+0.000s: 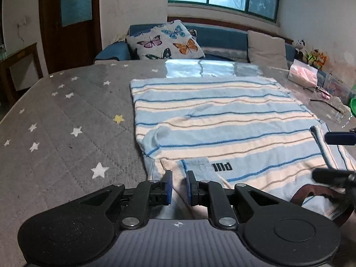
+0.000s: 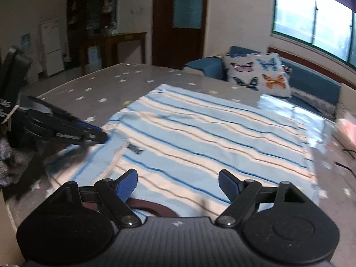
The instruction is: Fold clothes
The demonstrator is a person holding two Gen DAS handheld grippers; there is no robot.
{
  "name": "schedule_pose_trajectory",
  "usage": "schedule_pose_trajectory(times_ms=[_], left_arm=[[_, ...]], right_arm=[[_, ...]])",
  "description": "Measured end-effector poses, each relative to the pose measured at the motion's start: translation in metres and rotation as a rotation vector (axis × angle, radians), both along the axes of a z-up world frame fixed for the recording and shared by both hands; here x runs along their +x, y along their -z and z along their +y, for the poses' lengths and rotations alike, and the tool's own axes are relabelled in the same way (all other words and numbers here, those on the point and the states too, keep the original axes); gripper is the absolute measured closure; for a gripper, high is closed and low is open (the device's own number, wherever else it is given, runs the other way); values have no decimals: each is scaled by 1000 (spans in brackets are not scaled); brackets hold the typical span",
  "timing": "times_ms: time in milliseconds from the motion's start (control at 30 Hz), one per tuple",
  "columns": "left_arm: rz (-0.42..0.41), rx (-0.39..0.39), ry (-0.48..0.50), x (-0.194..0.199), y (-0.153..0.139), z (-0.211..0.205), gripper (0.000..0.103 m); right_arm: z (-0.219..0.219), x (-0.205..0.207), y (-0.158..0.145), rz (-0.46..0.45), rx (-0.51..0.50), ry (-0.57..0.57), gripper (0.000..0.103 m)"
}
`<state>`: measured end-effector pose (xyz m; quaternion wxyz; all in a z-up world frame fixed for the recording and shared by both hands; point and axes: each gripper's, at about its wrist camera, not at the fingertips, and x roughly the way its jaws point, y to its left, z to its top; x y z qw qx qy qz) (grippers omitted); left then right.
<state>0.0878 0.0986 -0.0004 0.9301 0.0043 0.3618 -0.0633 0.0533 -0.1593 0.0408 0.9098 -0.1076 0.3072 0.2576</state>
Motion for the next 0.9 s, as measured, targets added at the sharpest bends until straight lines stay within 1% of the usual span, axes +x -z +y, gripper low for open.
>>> schedule_pose_trajectory(times_ms=[133, 300, 333, 367, 400, 433, 500, 600, 667, 733, 900], left_arm=[[5, 7, -8, 3, 2, -3, 88], [9, 28, -8, 1, 3, -7, 88], [5, 30, -7, -2, 2, -8, 86], [-1, 37, -3, -5, 0, -9, 83], [-8, 45, 2, -9, -2, -11, 80], [-15, 54, 6, -13, -4, -12, 78], [-27, 72, 19, -22, -7, -14, 78], [-27, 78, 37, -35, -7, -16, 77], [-19, 88, 48, -42, -4, -18, 76], [-15, 105, 67, -47, -1, -21, 75], [-6, 127, 104, -57, 1, -28, 73]], right_arm=[[-35, 0, -3, -4, -2, 98, 21], [-72, -2, 6, 43, -7, 179, 22], [-78, -3, 10, 56, -8, 185, 22], [-84, -4, 13, 74, -1, 189, 23], [-87, -5, 17, 90, 4, 193, 27], [-90, -5, 20, 105, 7, 197, 29], [-94, -8, 26, 118, 3, 201, 30], [-99, -16, 33, 132, -12, 193, 31], [-101, -22, 35, 126, -32, 189, 31], [-103, -26, 33, 123, -35, 182, 34], [-108, -30, 18, 88, 35, 182, 40]])
